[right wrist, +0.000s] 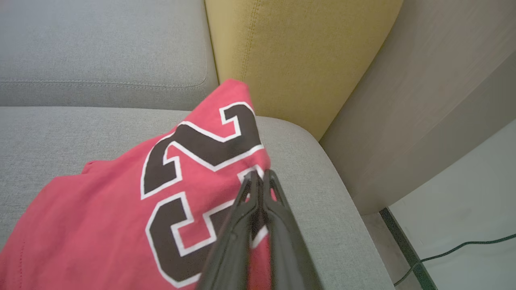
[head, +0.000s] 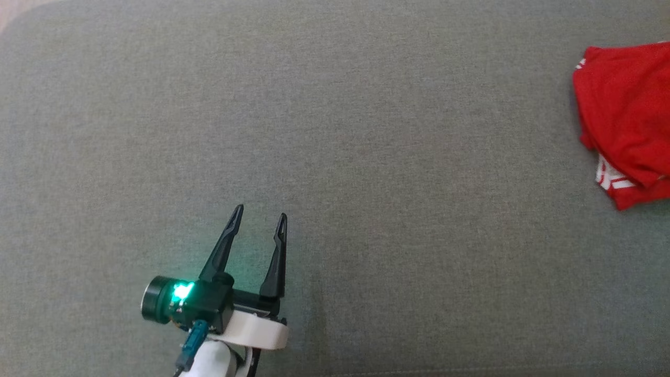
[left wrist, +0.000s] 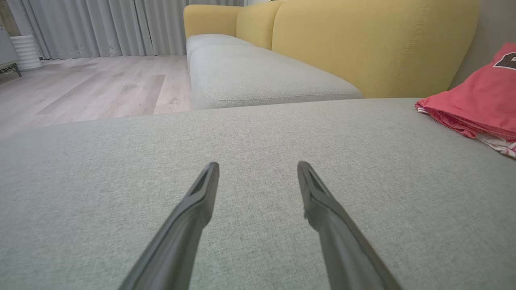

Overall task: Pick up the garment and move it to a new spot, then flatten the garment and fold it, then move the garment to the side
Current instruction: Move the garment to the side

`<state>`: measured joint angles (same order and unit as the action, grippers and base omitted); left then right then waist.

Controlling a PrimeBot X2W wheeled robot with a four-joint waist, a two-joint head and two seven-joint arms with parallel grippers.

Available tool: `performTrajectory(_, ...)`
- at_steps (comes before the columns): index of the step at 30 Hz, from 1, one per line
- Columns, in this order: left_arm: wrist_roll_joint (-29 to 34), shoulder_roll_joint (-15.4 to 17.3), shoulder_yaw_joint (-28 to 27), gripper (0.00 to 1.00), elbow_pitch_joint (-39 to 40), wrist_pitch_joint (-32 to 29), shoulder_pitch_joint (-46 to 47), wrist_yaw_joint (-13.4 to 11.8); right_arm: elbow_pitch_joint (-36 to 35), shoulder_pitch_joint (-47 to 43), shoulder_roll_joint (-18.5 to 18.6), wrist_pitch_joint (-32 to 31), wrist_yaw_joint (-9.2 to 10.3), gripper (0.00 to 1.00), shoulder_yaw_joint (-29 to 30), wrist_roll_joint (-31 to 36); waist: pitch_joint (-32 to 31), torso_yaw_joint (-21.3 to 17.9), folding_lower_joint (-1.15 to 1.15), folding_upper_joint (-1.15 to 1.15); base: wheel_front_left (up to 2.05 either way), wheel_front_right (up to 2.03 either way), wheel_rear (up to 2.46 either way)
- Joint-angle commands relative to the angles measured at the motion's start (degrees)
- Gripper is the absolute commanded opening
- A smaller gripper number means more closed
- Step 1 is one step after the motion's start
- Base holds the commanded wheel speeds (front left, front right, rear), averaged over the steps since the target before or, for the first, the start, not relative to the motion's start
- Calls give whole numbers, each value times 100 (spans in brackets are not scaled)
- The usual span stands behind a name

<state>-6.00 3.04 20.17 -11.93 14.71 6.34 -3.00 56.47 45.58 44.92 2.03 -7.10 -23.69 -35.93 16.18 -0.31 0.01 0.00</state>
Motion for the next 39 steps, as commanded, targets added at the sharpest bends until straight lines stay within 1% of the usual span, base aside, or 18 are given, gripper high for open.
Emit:
performTrajectory(1, -17, -16, -174, 100, 186, 29, 139, -30, -27, 40, 281, 100, -39, 100, 9, 66, -35, 29, -1, 0, 0, 0, 0)
performTrajectory(3, -47, -16, -200, 100, 181, 29, 129, -46, 93, 58, 260, 171, -39, 100, 68, 139, -124, 49, -1, 0, 0, 0, 0)
performTrajectory(5, -116, -16, -251, 100, 179, 29, 80, -83, 232, 38, 142, 278, -39, 100, 140, 200, -266, 71, -1, 0, 0, 0, 0)
performTrajectory(6, -206, -16, -282, 100, 122, 29, 8, -115, 365, -57, -60, 385, -39, 100, 171, 265, -454, 104, -1, 0, 0, 0, 0)
performTrajectory(8, -361, -16, -294, 100, 48, 29, -49, -108, 463, -200, -294, 541, -39, 100, 163, 362, -665, 150, -1, 0, 0, 0, 0)
performTrajectory(11, -410, -16, -297, 100, -77, 29, -140, -141, 532, -582, -774, 757, -39, 100, 70, 468, -1042, 225, -1, 0, 0, 0, 0)
performTrajectory(12, -410, -16, -297, 100, -77, 29, -140, -141, 532, -582, -774, 757, -39, 100, 70, 468, -1042, 225, -1, 0, 0, 0, 0)
performTrajectory(13, -432, -16, -294, 100, -126, 29, -180, -144, 532, -757, -939, 823, -39, 100, 21, 491, -1175, 254, -1, 0, 0, 0, 0)
performTrajectory(18, -477, -16, -288, 100, -340, 29, -398, -149, 416, -1675, -1706, 1151, -39, 100, -55, 465, -1761, 383, -1, 0, 0, 0, 0)
performTrajectory(21, -517, -16, -311, 100, -351, 29, -496, -159, 127, -2140, -2095, 1260, -39, 100, -26, 446, -1986, 440, -1, 0, 0, 0, 0)
performTrajectory(23, -555, -16, -341, 100, -364, 29, -593, -160, -194, -2423, -2305, 1288, -39, 100, 34, 536, -2147, 452, -1, 0, 0, 0, 0)
performTrajectory(25, -651, -16, -375, 100, -322, 29, -710, -132, -705, -2755, -2459, 1293, -39, 100, 273, 723, -2293, 451, -1, 0, 0, 0, 0)
performTrajectory(29, -781, -16, -401, 100, -357, 29, -977, -51, -1834, -3664, -2839, 1295, -39, 100, 999, 1366, -2563, 456, -1, 0, 0, 0, 0)
performTrajectory(30, -809, -16, -436, 100, -381, 29, -1095, -42, -2470, -4167, -3122, 1296, -39, 100, 1360, 1748, -2684, 451, -1, 0, 0, 0, 0)
performTrajectory(31, -801, -16, -459, 100, -387, 29, -1149, -58, -2772, -4425, -3262, 1296, -39, 100, 1502, 1923, -2739, 451, -1, 0, 0, 0, 0)
performTrajectory(32, -776, -16, -511, 100, -382, 29, -1249, -96, -3333, -4890, -3485, 1296, -39, 100, 1715, 2287, -2834, 453, -1, 0, 0, 0, 0)
performTrajectory(35, -722, -16, -632, 100, -338, 29, -1384, -112, -3968, -5475, -3754, 1296, -39, 100, 1893, 2695, -2966, 445, -1, 0, 0, 0, 0)
performTrajectory(39, -609, -16, -810, 100, -256, 29, -1547, -113, -4361, -5976, -3930, 1296, -39, 100, 1913, 2908, -3104, 426, -1, 0, 0, 0, 0)
